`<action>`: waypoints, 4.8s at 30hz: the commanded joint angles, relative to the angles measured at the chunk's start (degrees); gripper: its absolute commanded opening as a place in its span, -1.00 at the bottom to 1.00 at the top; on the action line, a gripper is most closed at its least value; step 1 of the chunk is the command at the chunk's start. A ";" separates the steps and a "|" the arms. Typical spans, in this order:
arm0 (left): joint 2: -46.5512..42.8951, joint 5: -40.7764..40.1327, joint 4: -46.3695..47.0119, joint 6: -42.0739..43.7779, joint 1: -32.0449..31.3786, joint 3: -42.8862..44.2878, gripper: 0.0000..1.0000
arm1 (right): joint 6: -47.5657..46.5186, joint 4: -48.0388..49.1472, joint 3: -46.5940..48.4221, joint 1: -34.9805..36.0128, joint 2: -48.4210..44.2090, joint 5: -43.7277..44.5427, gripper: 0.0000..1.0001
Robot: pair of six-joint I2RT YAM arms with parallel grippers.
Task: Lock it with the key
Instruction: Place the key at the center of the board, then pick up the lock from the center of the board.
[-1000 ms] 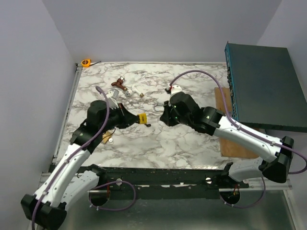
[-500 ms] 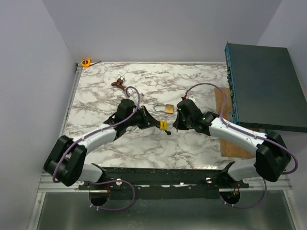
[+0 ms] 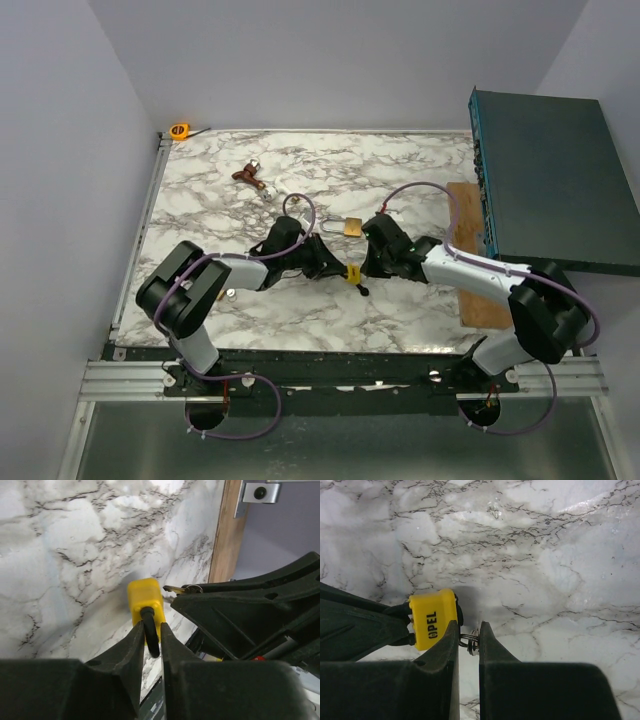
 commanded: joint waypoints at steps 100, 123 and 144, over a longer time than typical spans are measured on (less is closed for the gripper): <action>-41.58 -27.20 -56.92 -9.09 21.88 -8.96 -1.00 | 0.64 34.92 4.19 17.26 15.93 -6.88 0.53; -39.88 -21.35 -56.84 -1.63 21.60 -3.57 -1.00 | -40.34 53.92 5.66 31.07 28.78 19.16 0.58; -39.22 -17.12 -56.87 3.17 21.62 -0.33 -0.77 | -47.12 60.55 8.97 31.40 30.20 25.24 -0.98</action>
